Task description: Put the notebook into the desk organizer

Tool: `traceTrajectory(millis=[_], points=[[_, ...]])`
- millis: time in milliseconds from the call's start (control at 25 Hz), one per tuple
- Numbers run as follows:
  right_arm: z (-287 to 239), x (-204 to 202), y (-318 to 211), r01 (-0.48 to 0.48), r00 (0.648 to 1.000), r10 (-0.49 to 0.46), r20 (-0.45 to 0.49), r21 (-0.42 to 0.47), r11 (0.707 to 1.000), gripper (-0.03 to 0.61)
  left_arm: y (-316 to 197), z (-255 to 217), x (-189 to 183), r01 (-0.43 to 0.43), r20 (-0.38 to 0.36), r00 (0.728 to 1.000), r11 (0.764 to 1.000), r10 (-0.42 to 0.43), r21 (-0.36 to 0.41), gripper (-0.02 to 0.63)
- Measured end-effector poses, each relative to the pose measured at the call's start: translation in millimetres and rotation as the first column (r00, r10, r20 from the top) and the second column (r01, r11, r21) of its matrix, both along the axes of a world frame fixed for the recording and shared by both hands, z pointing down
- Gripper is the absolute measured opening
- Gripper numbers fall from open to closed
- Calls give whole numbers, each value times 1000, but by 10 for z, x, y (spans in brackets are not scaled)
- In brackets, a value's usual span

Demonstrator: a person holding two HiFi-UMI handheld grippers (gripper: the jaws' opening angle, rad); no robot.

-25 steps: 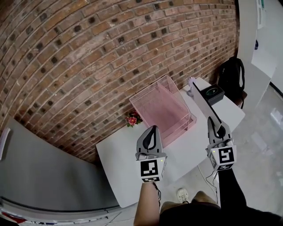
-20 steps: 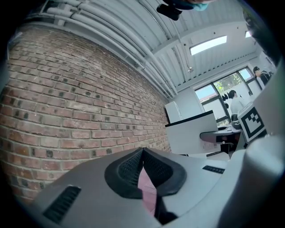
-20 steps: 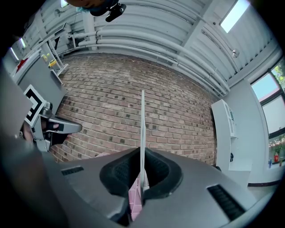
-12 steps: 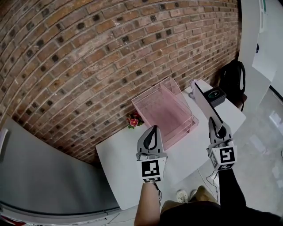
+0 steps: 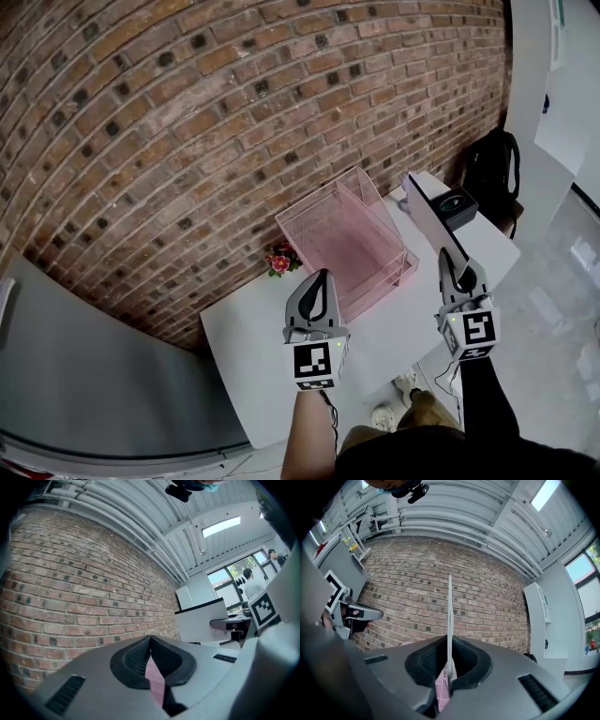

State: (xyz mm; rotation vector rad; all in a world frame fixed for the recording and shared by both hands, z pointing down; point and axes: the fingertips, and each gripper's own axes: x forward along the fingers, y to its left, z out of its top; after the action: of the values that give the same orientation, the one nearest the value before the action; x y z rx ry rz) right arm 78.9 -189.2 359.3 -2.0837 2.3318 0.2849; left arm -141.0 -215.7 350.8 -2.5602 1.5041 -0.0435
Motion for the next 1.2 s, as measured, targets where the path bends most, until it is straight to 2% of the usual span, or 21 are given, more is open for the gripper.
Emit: traceTrajectory(millis=[280,680,1200], points=[[25,94,-299,43,999,-43,9,5,999,26,-166,21,92,21,4,1000,1000,-21,-9,14],[73,304,-1002,134,990,-134,32,-7,991,26,-548,-35,470,57,17,998,998,-57,-6,14],[416,338,-1834,307,950,-302,82,-64,949,26,-1028,158,754,178,35,984,983,-176,-39,14]])
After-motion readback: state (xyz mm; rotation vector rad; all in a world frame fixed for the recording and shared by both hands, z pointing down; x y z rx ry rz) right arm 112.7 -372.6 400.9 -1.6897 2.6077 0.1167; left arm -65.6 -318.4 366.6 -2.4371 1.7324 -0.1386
